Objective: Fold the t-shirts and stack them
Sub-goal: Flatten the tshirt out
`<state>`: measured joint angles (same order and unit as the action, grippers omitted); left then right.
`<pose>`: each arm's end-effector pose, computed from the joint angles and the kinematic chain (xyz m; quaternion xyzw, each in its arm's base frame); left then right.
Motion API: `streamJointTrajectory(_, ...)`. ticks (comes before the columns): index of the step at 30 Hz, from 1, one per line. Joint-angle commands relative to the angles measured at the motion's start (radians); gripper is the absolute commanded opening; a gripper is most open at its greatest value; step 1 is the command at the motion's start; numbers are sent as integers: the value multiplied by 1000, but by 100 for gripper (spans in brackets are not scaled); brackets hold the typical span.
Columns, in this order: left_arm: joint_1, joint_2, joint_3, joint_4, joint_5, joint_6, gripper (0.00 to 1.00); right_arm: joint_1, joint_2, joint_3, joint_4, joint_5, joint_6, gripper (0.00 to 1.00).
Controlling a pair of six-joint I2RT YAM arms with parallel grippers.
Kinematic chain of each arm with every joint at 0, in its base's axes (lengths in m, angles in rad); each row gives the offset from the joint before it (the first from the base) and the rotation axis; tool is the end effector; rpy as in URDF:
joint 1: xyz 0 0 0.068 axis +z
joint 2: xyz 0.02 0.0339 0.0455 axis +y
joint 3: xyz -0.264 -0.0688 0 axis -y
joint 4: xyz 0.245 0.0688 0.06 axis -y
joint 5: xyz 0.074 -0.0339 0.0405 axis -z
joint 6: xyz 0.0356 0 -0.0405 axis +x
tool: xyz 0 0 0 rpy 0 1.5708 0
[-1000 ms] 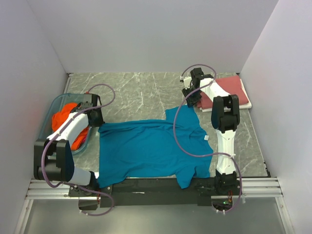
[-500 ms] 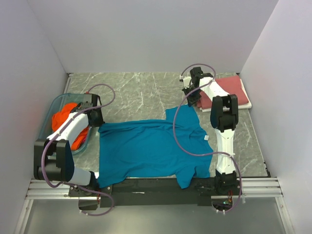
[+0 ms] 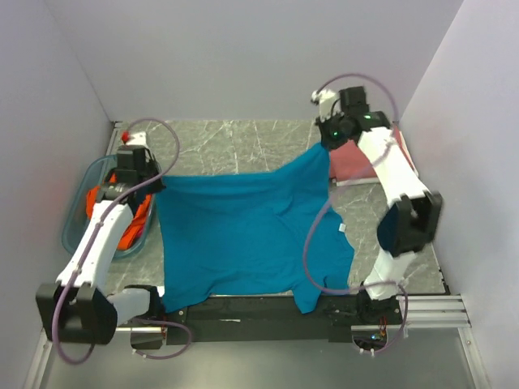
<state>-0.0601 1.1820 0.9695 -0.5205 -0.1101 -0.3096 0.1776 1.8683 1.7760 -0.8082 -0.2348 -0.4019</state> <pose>0.2531 -0.0113 0.2916 -0.1357 0.9023 -0.0252 0.4085 0.4064 0.0814 0.3179 -0.3049 0.8878 0.0734 0.3370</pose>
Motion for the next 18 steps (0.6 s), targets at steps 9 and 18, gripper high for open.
streamJointTrajectory(9, 5, -238, 411, 105, 27, -51, 1, 16, -451, 413, -51, 3, -26, 0)
streamJointTrajectory(18, 5, -363, 655, 192, 161, -164, 1, -6, -678, 594, 35, 23, 0, 0)
